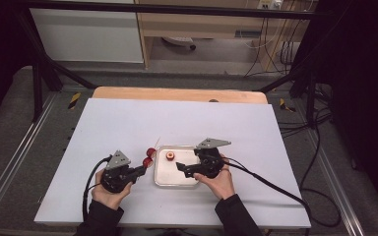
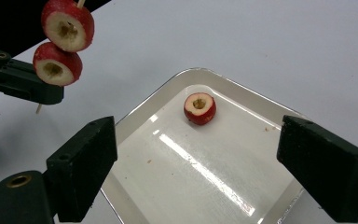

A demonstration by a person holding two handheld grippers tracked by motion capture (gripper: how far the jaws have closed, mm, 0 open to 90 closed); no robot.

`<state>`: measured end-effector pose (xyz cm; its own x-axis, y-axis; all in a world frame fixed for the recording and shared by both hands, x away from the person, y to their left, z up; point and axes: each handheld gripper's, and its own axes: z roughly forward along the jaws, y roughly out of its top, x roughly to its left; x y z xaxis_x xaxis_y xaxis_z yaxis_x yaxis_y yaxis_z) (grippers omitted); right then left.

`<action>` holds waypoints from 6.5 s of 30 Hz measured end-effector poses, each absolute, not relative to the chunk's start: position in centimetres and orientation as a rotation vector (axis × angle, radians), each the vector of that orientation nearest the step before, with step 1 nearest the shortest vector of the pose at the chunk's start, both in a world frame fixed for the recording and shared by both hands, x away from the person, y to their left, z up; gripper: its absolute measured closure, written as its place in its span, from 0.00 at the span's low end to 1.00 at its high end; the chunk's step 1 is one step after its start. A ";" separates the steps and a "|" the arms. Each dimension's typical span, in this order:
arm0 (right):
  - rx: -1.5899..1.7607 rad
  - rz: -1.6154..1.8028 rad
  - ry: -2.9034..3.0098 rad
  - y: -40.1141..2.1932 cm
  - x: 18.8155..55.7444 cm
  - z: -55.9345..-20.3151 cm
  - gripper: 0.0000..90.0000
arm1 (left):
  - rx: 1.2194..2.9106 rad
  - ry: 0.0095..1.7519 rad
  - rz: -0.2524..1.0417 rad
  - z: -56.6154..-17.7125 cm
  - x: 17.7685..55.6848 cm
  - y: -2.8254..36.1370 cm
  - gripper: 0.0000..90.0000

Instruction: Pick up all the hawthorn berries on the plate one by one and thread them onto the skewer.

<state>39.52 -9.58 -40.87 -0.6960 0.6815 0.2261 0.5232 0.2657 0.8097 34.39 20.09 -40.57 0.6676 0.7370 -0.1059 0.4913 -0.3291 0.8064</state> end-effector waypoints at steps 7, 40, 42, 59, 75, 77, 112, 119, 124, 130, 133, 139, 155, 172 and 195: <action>1.095 1.233 2.482 -8.7 41.4 -39.7 0.13 | 2.020 0.933 0.368 -40.6 34.3 21.1 0.98; 0.705 0.667 2.897 -0.9 48.4 -41.0 0.46 | 2.021 0.926 0.369 -40.7 34.5 22.1 0.98; 0.691 0.656 2.906 -0.8 48.6 -41.1 0.48 | 2.021 0.926 0.369 -40.7 34.5 22.2 0.98; 0.669 0.603 2.990 -0.2 49.3 -41.7 0.67 | 2.020 0.922 0.372 -40.6 34.4 22.1 0.98; 1.139 1.079 2.699 -3.2 47.1 -37.0 0.68 | 1.967 0.906 0.398 -39.8 33.7 22.0 0.98; 1.212 1.198 2.623 -4.2 46.4 -36.8 0.68 | 1.968 0.903 0.403 -39.8 33.6 21.8 0.98; 1.453 2.318 1.554 -6.2 39.8 -38.2 0.68 | 1.875 0.979 0.364 -40.0 32.0 17.9 0.98; 1.463 2.364 1.510 -6.1 39.5 -38.5 0.68 | 1.858 0.978 0.348 -40.0 32.1 16.7 0.98; 1.464 2.392 1.483 -5.9 39.3 -38.6 0.68 | 1.836 0.979 0.348 -40.0 32.1 16.5 0.98; 1.461 2.424 1.460 -5.8 39.2 -38.8 0.68 | 1.833 0.980 0.348 -40.1 32.1 16.5 0.98; 1.464 2.423 1.467 -5.7 39.2 -38.9 0.68 | 1.835 0.981 0.346 -40.1 32.1 16.5 0.98; 1.464 2.433 1.464 -5.7 39.2 -39.0 0.68 | 1.832 0.981 0.347 -40.1 32.1 16.5 0.98; 1.466 2.446 1.457 -5.7 39.2 -38.9 0.68 | 1.825 0.976 0.348 -40.1 32.0 16.4 0.98; 1.467 2.433 1.462 -5.7 39.3 -39.0 0.68 | 1.816 0.977 0.358 -40.1 32.0 16.5 0.98; 1.504 2.499 1.420 -5.6 39.3 -38.9 0.68 | 1.811 0.982 0.354 -40.1 32.0 16.4 0.98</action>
<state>39.27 -5.62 -38.93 -0.5659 0.3260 0.7573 0.4838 -0.6124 0.6252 32.01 16.45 -40.08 0.6268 0.7561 -0.1884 0.4622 -0.1661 0.8711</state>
